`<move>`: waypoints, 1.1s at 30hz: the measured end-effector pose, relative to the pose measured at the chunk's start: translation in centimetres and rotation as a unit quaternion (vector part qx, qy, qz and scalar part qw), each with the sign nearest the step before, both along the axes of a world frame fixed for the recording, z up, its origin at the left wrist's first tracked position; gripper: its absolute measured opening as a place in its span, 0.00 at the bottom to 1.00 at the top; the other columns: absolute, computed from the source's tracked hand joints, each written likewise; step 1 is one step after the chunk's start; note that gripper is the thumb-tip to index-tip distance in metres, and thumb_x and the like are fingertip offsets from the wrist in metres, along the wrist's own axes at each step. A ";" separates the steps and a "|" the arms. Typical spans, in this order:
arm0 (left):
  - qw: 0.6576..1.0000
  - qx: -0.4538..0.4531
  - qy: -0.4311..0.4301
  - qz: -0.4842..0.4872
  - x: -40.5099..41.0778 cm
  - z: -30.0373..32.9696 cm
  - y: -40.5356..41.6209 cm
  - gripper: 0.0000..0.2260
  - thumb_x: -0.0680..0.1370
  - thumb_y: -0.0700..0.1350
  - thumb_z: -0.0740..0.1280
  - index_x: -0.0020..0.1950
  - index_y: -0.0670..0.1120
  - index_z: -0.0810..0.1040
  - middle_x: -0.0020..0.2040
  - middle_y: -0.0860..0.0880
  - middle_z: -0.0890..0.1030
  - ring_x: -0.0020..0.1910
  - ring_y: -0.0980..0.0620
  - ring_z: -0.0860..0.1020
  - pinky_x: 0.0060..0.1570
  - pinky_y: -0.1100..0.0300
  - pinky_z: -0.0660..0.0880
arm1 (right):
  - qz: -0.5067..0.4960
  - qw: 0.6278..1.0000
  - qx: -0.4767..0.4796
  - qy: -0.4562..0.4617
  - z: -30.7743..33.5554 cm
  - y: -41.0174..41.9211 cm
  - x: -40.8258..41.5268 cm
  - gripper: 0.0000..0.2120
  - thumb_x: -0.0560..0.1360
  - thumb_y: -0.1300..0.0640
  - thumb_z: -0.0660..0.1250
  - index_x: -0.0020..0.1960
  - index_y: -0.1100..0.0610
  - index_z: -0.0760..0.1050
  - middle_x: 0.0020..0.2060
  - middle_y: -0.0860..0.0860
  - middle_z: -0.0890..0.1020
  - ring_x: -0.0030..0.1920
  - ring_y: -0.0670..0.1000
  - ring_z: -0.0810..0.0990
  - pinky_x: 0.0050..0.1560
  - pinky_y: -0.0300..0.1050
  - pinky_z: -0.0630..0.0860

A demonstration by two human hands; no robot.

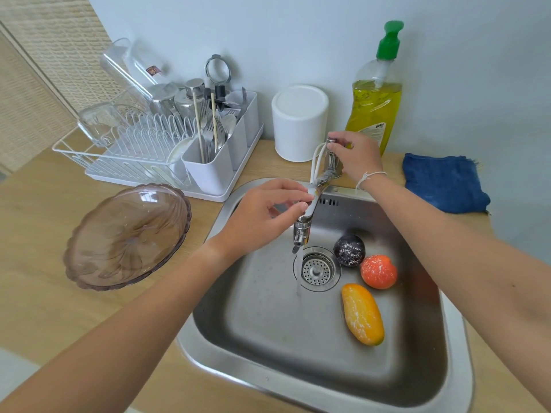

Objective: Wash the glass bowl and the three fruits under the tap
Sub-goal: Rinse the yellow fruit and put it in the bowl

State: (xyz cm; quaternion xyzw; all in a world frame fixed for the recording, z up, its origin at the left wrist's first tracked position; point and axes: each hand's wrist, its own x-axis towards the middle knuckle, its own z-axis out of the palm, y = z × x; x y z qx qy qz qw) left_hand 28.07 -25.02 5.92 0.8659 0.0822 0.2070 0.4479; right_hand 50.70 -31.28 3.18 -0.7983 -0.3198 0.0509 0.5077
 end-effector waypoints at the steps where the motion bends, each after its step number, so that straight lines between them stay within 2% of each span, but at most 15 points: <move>1: 1.000 0.000 0.000 0.001 0.0 0.0 0.0 0.08 0.76 0.41 0.66 0.53 0.48 0.83 0.52 0.52 0.80 0.49 0.52 0.78 0.37 0.70 0.73 | 0.000 1.000 -0.001 0.003 0.1 -0.1 -0.1 0.13 0.75 0.56 0.65 0.59 0.55 0.78 0.44 0.48 0.77 0.46 0.48 0.74 0.49 0.54 0.79; 3: 1.000 -0.004 0.001 0.005 -0.1 -0.1 0.0 0.09 0.76 0.41 0.66 0.54 0.48 0.82 0.52 0.52 0.80 0.47 0.52 0.78 0.38 0.67 0.75 | -0.002 1.000 -0.002 0.014 0.2 -0.3 -0.2 0.14 0.75 0.56 0.65 0.59 0.54 0.78 0.44 0.48 0.77 0.46 0.48 0.75 0.50 0.55 0.79; 6: 0.999 -0.026 0.000 0.029 -0.7 -0.8 0.1 0.10 0.77 0.43 0.65 0.57 0.52 0.80 0.52 0.51 0.81 0.45 0.49 0.79 0.42 0.55 0.79 | -0.020 0.999 0.010 0.040 0.1 -1.2 -0.6 0.15 0.75 0.54 0.63 0.61 0.53 0.76 0.41 0.45 0.76 0.45 0.50 0.76 0.50 0.56 0.79; 8: 0.997 -0.050 0.004 0.051 -1.3 -1.9 0.3 0.11 0.79 0.43 0.63 0.58 0.51 0.79 0.51 0.48 0.81 0.45 0.46 0.79 0.39 0.57 0.80 | -0.033 0.998 0.012 0.044 -0.4 -2.5 -1.4 0.15 0.76 0.54 0.63 0.62 0.53 0.75 0.40 0.43 0.74 0.46 0.50 0.76 0.48 0.52 0.79; 10: 0.995 -0.064 0.020 0.067 -1.9 -3.5 0.5 0.11 0.79 0.42 0.62 0.60 0.48 0.79 0.51 0.45 0.81 0.44 0.50 0.79 0.38 0.59 0.80 | -0.045 0.997 0.025 0.050 -1.3 -4.4 -2.6 0.15 0.76 0.55 0.63 0.62 0.53 0.74 0.43 0.46 0.75 0.45 0.50 0.76 0.40 0.44 0.80; 12: 0.992 -0.090 0.040 0.076 -2.4 -5.3 0.5 0.11 0.79 0.41 0.62 0.59 0.49 0.78 0.50 0.48 0.81 0.41 0.58 0.78 0.38 0.58 0.81 | -0.062 0.994 0.047 0.076 -2.4 -6.6 -4.3 0.15 0.76 0.56 0.63 0.62 0.52 0.74 0.43 0.46 0.75 0.41 0.49 0.76 0.28 0.35 0.77; 14: 0.987 -0.120 0.073 0.080 -2.7 -7.2 0.5 0.10 0.79 0.42 0.62 0.57 0.51 0.78 0.48 0.50 0.81 0.39 0.61 0.78 0.37 0.60 0.81 | -0.083 0.988 0.059 0.119 -4.0 -8.9 -6.3 0.14 0.76 0.57 0.63 0.61 0.52 0.75 0.40 0.45 0.75 0.36 0.46 0.75 0.25 0.32 0.75; 17: 0.972 -0.168 0.147 0.073 -2.4 -10.0 -0.1 0.08 0.79 0.42 0.62 0.54 0.52 0.79 0.46 0.50 0.80 0.41 0.56 0.78 0.36 0.61 0.80 | -0.130 0.977 0.068 0.155 -6.8 -12.2 -9.4 0.13 0.75 0.60 0.64 0.59 0.56 0.77 0.38 0.46 0.77 0.34 0.45 0.74 0.29 0.33 0.74; 19: 0.960 -0.183 0.205 0.048 -1.8 -11.9 -0.7 0.07 0.79 0.43 0.62 0.54 0.50 0.79 0.48 0.49 0.79 0.42 0.53 0.78 0.36 0.61 0.80 | -0.171 0.969 0.040 0.176 -8.5 -14.1 -11.4 0.12 0.74 0.61 0.65 0.57 0.57 0.78 0.37 0.45 0.76 0.34 0.43 0.74 0.34 0.32 0.73; 21: 0.950 -0.187 0.249 0.004 -1.0 -13.5 -1.6 0.08 0.79 0.44 0.63 0.55 0.51 0.79 0.51 0.48 0.79 0.44 0.52 0.78 0.39 0.59 0.80 | -0.199 0.957 -0.004 0.211 -9.9 -15.6 -12.9 0.13 0.73 0.60 0.67 0.57 0.57 0.78 0.37 0.45 0.76 0.38 0.44 0.75 0.39 0.36 0.76; 23: 0.938 -0.194 0.284 -0.046 -0.2 -14.6 -2.7 0.09 0.79 0.45 0.63 0.58 0.51 0.78 0.52 0.49 0.79 0.46 0.51 0.77 0.41 0.57 0.80 | -0.201 0.948 -0.083 0.232 -10.8 -16.8 -13.9 0.16 0.72 0.58 0.69 0.59 0.56 0.77 0.44 0.50 0.79 0.48 0.51 0.77 0.52 0.47 0.75; 25: 0.924 -0.193 0.319 -0.079 0.3 -15.4 -3.7 0.12 0.79 0.46 0.63 0.61 0.50 0.77 0.54 0.50 0.77 0.47 0.51 0.76 0.41 0.58 0.80 | -0.190 0.932 -0.167 0.259 -11.4 -17.4 -14.7 0.21 0.71 0.58 0.70 0.64 0.56 0.73 0.56 0.57 0.77 0.57 0.55 0.76 0.59 0.45 0.69; 27: 0.915 -0.194 0.345 -0.082 0.8 -16.0 -4.4 0.13 0.79 0.46 0.63 0.64 0.50 0.75 0.56 0.49 0.77 0.48 0.50 0.76 0.42 0.57 0.80 | -0.169 0.917 -0.220 0.288 -11.8 -17.5 -15.2 0.27 0.71 0.58 0.70 0.68 0.57 0.68 0.64 0.59 0.73 0.63 0.56 0.73 0.60 0.43 0.68; 30: 0.913 -0.207 0.345 -0.070 1.6 -16.8 -5.6 0.17 0.79 0.44 0.62 0.68 0.47 0.72 0.60 0.45 0.75 0.49 0.50 0.75 0.41 0.58 0.79 | -0.138 0.904 -0.241 0.325 -11.8 -17.5 -15.7 0.32 0.70 0.59 0.71 0.71 0.58 0.63 0.68 0.59 0.69 0.66 0.56 0.71 0.59 0.43 0.70; 33: 0.904 -0.230 0.349 -0.090 2.8 -17.9 -6.2 0.19 0.79 0.43 0.63 0.70 0.47 0.69 0.66 0.42 0.71 0.56 0.48 0.75 0.38 0.60 0.78 | -0.146 0.889 -0.275 0.336 -12.4 -17.4 -16.2 0.33 0.70 0.58 0.71 0.71 0.57 0.62 0.66 0.58 0.72 0.58 0.55 0.75 0.45 0.41 0.72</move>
